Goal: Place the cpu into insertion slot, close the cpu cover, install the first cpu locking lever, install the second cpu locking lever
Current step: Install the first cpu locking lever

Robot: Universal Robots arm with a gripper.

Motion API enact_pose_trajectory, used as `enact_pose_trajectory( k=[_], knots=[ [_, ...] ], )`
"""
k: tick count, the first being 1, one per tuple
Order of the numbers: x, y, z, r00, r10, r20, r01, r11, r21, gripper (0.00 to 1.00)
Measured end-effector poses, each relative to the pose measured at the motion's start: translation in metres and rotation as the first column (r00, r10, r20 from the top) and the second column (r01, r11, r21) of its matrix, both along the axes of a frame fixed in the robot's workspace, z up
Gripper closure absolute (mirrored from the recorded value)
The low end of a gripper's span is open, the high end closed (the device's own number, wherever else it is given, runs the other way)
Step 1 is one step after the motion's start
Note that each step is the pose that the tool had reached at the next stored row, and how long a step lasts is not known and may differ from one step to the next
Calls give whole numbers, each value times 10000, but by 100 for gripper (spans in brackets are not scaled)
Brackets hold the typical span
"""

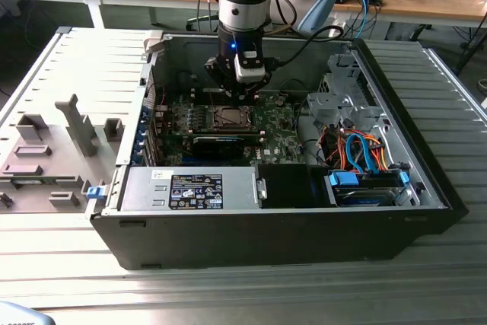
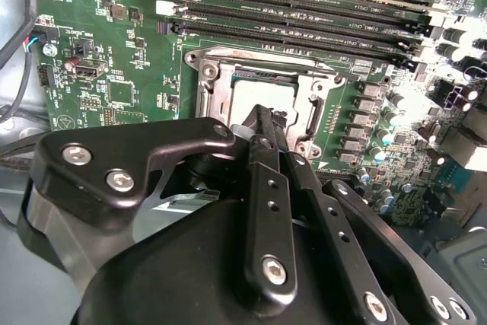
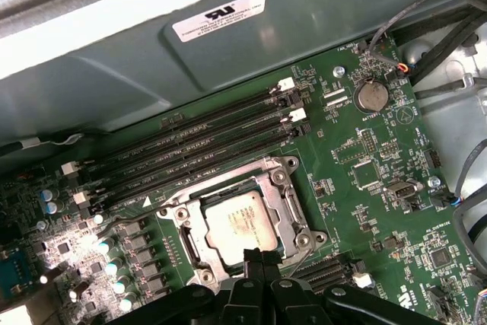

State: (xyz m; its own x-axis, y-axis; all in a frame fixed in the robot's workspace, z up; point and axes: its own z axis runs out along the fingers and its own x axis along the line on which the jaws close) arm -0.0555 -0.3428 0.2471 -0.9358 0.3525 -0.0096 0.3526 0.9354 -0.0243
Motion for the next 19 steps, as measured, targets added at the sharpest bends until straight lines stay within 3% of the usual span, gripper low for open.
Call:
enact_pose_trajectory(
  k=[19],
  knots=[
    [0, -3, -18, 9999, 144, 0, -144, 9999, 0, 89]
  ],
)
